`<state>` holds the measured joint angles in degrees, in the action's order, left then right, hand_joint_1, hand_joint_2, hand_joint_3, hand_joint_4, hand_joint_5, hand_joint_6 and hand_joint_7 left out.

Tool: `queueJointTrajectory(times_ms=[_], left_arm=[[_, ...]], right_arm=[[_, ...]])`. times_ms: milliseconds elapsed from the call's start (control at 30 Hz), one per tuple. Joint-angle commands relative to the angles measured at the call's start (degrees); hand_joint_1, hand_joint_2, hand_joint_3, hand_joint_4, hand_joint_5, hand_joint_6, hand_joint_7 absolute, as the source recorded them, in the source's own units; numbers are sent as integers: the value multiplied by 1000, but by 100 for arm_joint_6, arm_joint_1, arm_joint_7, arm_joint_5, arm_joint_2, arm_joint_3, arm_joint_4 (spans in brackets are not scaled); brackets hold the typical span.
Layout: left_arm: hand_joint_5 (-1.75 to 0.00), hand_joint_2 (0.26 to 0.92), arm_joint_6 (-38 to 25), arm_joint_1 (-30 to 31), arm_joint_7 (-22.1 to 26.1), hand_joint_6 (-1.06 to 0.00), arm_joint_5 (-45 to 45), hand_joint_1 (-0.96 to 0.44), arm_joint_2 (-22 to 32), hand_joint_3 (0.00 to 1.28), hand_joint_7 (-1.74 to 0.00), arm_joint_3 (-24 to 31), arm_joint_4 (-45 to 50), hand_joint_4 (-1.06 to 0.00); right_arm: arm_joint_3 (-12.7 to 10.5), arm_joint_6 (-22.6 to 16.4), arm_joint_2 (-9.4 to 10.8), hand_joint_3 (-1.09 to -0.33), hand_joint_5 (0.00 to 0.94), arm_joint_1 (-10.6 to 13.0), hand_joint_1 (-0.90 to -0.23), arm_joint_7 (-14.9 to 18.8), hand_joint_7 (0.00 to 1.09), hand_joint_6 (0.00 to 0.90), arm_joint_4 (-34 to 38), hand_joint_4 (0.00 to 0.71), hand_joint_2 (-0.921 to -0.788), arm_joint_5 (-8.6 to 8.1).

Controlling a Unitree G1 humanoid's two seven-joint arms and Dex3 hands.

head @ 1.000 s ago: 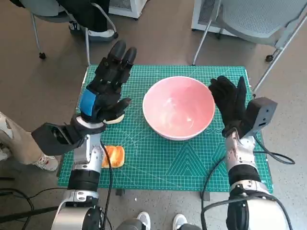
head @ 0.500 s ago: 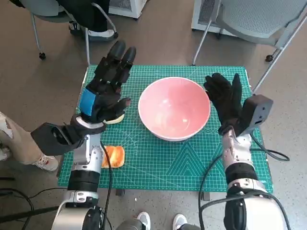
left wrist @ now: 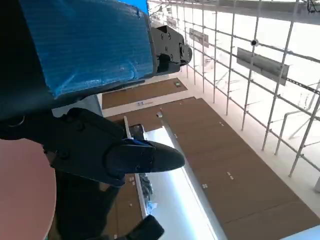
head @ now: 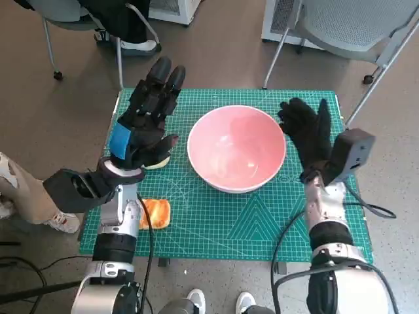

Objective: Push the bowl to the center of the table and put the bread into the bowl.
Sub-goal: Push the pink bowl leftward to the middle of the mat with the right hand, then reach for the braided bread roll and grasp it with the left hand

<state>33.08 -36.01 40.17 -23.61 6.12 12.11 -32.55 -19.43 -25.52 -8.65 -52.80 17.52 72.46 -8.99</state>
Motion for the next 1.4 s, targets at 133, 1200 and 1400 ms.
queueJointTrajectory(times_ms=[133, 1200, 1400], left_arm=[[-4, 921, 25, 32, -31, -181, -23, -556, -53, 292, -40, -8, -24, -53], [-5, 786, -3014, 1560, 390, -69, 3062, -644, 2903, 48, -13, -263, 3989, -13], [-20, 695, -2730, 2179, 289, -173, 2918, -441, 3004, 6, -64, 131, 4493, -62]], right_arm=[[94, -795, 16, -843, 0, 154, -637, 356, 94, 217, -524, 203, -921, -74], [805, -1353, 506, -775, 5, 1256, -684, 1768, 155, 235, -3515, 186, -921, -1079], [827, -1243, 472, -775, 4, 1328, -684, 1694, 162, 232, -3667, 186, -921, -1038]])
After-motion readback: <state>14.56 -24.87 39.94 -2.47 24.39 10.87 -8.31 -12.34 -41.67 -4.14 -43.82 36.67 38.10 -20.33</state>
